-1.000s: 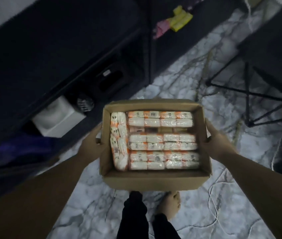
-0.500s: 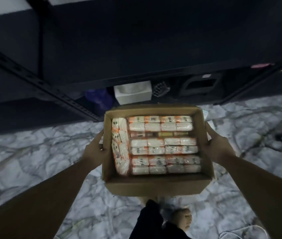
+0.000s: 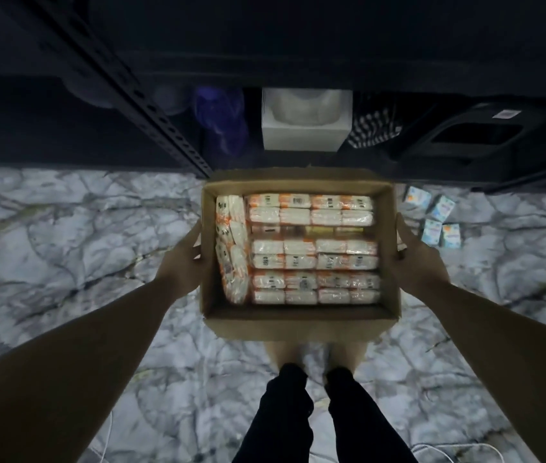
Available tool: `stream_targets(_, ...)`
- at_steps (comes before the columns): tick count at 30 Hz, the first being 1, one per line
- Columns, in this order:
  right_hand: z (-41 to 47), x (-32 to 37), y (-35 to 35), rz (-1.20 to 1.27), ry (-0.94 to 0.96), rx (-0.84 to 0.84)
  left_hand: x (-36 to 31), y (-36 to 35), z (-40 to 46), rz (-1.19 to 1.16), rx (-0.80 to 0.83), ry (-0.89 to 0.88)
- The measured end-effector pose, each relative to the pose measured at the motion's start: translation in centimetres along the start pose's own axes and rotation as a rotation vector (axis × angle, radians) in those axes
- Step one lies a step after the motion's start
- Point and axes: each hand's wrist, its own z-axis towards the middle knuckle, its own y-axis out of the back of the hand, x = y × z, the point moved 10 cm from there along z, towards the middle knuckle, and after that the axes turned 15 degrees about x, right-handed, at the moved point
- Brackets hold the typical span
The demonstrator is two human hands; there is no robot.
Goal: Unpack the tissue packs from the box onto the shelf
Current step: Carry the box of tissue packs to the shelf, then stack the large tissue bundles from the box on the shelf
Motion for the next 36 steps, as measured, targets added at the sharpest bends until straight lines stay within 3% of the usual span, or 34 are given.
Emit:
stream_targets(6, -0.2, -0.7, -0.8, 0.018, 0.026, 0.102, 1.2, -1.7, -0.6, -0.189, 0.090, -0.005)
stream_targets(12, -1.9, 5.1, 1.1, -0.117, 0.229, -0.061, -5.8, -2.8, -1.6, 0.238, -0.070, -0.070)
stream_targets(17, -0.1, 7.2, -1.0, -0.205, 0.319, -0.036, -8.6, -9.3, 0.7, 0.387, 0.164, -0.276)
stream_targets(20, 2.0, 8.1, -2.3, -0.260, 0.344, 0.006, -9.1, -11.3, 2.3, 0.414, 0.189, -0.341)
stream_targets(24, 4.7, 8.1, -4.5, -0.359, 0.370, 0.116, -9.6, -12.6, 4.2, 0.534, 0.106, -0.404)
stream_targets(27, 4.6, 8.8, -5.6, -0.469, 0.505, 0.025, -9.2, -12.8, 5.3, 0.624, 0.049, -0.412)
stream_targets(30, 4.4, 8.4, -7.2, -0.413, 0.544, 0.025, -9.6, -12.6, 5.5, 0.673, -0.023, -0.464)
stream_targets(36, 3.3, 9.8, -9.2, -0.441, 0.614, 0.098, -11.5, -11.0, 4.0, 0.541, -0.076, -0.585)
